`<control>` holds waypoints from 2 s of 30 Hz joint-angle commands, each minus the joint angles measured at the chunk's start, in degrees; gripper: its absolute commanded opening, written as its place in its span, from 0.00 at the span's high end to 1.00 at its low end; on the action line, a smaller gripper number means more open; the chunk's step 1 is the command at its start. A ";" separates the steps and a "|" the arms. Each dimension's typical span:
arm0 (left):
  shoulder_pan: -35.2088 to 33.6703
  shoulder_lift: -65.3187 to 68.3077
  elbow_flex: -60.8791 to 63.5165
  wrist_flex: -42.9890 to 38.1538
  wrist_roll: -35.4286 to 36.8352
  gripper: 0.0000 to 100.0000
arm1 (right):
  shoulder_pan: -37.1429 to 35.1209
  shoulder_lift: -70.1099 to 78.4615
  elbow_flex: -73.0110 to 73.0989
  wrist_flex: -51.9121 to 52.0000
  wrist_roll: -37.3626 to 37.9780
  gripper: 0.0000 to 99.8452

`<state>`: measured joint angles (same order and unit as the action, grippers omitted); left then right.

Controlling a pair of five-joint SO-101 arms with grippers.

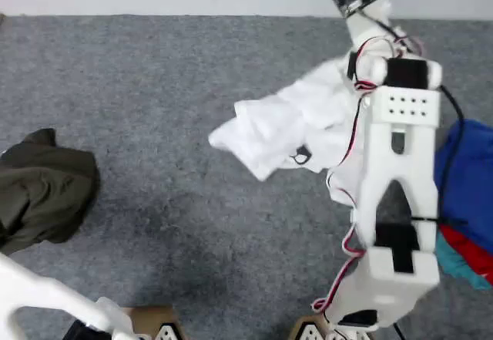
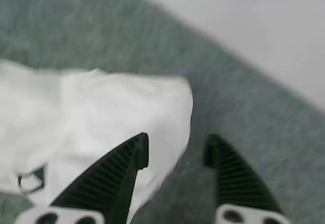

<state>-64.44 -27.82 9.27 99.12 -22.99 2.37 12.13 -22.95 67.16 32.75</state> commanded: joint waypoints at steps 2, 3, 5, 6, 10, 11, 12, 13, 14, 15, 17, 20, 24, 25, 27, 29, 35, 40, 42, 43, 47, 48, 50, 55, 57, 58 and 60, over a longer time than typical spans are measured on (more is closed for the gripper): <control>0.18 -1.32 -0.22 1.41 -0.18 0.78 | 0.22 0.84 -2.73 4.09 -0.70 0.73; 0.26 -1.32 -0.22 1.41 -0.18 0.78 | -0.22 0.66 -2.81 5.67 -0.70 0.73; 0.35 -1.32 -0.22 1.41 -0.18 0.78 | -2.77 -0.22 -2.90 9.80 0.09 0.73; 0.44 -1.32 -0.13 1.41 -0.18 0.78 | -4.18 -0.57 -2.81 12.35 1.67 0.73; 0.62 -1.32 2.42 1.41 -0.18 0.78 | -12.35 -0.13 0.00 22.73 11.08 0.73; 0.62 -1.32 3.21 1.41 -0.18 0.78 | -14.46 0.13 1.05 24.48 13.54 0.73; 0.62 -1.32 4.00 1.41 -0.18 0.78 | -16.40 0.66 2.02 25.54 15.56 0.73; 0.62 -1.32 4.70 1.41 -0.18 0.78 | -18.15 1.36 2.81 25.80 16.79 0.73; 0.62 -1.32 5.32 1.41 -0.18 0.78 | -19.47 2.33 3.16 25.54 16.88 0.73; 0.44 -1.32 5.76 1.41 -0.18 0.78 | -20.62 3.65 3.25 24.40 16.35 0.73; 0.26 -1.32 6.20 1.41 -0.18 0.78 | -22.02 6.55 3.16 20.70 14.33 0.73; 0.18 -1.41 6.02 1.41 -0.26 0.78 | -23.60 11.12 3.16 15.78 12.66 0.73; 0.18 -1.41 5.93 1.41 -0.35 0.78 | -25.36 17.45 3.08 12.26 12.75 0.73; 0.18 -1.41 5.93 1.41 -0.35 0.78 | -25.71 18.77 3.08 11.65 12.75 0.73; 0.18 -1.41 5.93 1.41 -0.35 0.78 | -26.24 21.32 3.08 9.27 12.75 0.73; 0.18 -1.41 5.93 1.41 -0.35 0.78 | -26.07 23.52 2.20 5.93 12.75 0.78; 0.09 -1.41 5.93 1.41 -0.44 0.78 | -23.34 27.03 -7.47 4.97 10.11 0.96; 0.18 -1.41 6.11 1.41 -0.44 0.78 | -22.81 26.95 -18.37 17.89 9.41 0.99; 0.18 -1.41 6.11 1.41 -0.35 0.78 | -23.08 26.95 -23.30 25.54 9.41 0.99; 0.18 -1.41 6.11 1.41 -0.35 0.78 | -23.16 26.95 -26.11 29.32 9.41 0.99; 0.35 -1.41 6.11 1.41 -0.26 0.78 | -22.55 25.27 -34.20 36.00 9.05 0.99; 0.26 -1.41 6.11 1.41 -0.26 0.78 | -22.11 23.08 -34.20 36.09 9.05 0.99; 0.26 -1.41 6.11 1.41 -0.26 0.78 | -22.37 18.33 -32.44 36.09 9.32 0.99; 0.35 -1.41 6.20 1.41 -0.26 0.78 | -28.97 4.70 -16.88 36.09 9.41 0.99; 0.26 -1.41 6.20 1.41 -0.26 0.78 | -33.71 -1.54 -6.15 36.00 10.02 0.99; 0.26 -1.41 6.20 1.41 -0.26 0.78 | -36.53 -4.53 -0.70 36.00 10.99 0.99; 0.18 -1.41 6.11 1.41 -0.35 0.78 | -42.07 -10.24 9.49 35.30 12.22 0.99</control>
<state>-64.44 -27.82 15.60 99.12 -22.99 -32.79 12.22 -27.16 100.66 43.47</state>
